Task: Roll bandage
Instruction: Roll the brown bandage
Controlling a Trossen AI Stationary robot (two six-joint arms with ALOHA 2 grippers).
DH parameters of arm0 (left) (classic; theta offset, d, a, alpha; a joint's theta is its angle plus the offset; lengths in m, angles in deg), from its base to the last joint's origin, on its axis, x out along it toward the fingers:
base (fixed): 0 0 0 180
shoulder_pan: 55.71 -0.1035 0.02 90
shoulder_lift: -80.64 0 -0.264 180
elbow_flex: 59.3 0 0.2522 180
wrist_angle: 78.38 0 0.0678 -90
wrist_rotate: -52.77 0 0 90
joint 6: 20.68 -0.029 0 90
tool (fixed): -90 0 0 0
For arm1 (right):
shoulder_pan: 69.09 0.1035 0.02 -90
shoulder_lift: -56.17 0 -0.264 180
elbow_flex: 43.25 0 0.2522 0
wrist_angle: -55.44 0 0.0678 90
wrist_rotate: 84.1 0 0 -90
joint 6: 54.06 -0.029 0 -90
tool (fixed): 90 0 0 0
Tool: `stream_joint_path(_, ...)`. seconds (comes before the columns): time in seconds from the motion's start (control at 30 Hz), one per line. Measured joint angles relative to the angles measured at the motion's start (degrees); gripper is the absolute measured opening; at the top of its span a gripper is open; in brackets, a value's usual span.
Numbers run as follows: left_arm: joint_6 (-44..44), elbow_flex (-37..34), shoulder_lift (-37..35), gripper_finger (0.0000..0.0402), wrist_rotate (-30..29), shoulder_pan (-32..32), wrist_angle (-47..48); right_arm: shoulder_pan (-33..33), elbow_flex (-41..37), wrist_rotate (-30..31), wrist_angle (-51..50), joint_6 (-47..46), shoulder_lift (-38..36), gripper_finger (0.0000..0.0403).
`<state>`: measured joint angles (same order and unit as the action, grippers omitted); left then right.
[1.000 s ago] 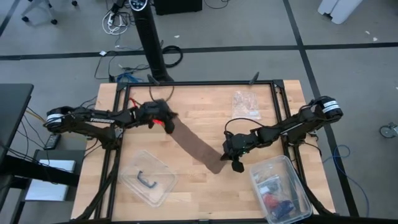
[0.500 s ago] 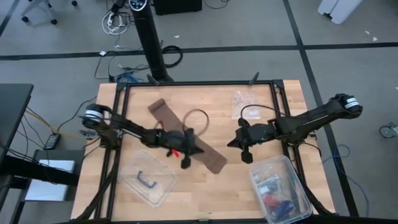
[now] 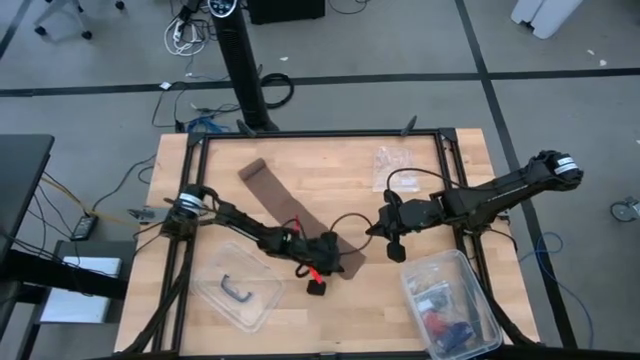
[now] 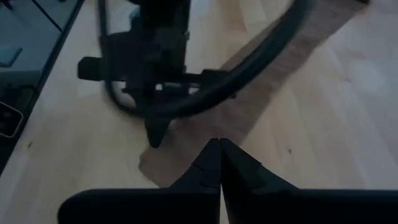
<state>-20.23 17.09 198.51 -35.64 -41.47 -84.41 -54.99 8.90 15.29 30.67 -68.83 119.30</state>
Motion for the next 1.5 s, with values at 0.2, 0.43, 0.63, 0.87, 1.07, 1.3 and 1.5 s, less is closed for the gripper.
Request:
stream_joint_path(0.2,2.24,0.22,0.71,0.0,0.93,3.13,1.81,0.31,0.0,0.28,-0.27,-1.21,-0.01,0.0001)
stream_joint_path(0.43,4.68,0.2,0.64,0.0,-0.7,8.21,1.33,0.99,-0.02,0.31,-0.31,-2.19,0.17,0.0)
stream_joint_path(0.63,10.74,0.31,-0.03,0.0,-17.24,7.73,-1.54,3.02,-0.02,2.28,0.18,-3.07,0.17,0.0)
stream_joint_path(0.87,12.14,0.22,0.67,0.0,-18.09,5.1,-1.59,5.71,-0.02,6.03,0.41,-4.05,0.17,0.0)
stream_joint_path(1.07,11.57,0.22,0.67,0.0,-17.37,3.99,-0.45,6.8,-0.02,7.5,0.57,-4.92,0.17,0.0)
stream_joint_path(1.3,11.52,0.22,0.67,0.0,-16.3,3.77,1.47,6.8,-0.02,7.55,0.59,-5.14,0.17,0.0)
stream_joint_path(1.5,12.11,0.22,0.67,0.0,-12.91,5.03,2.12,6.8,-0.02,7.54,0.57,-5.11,0.17,0.0)
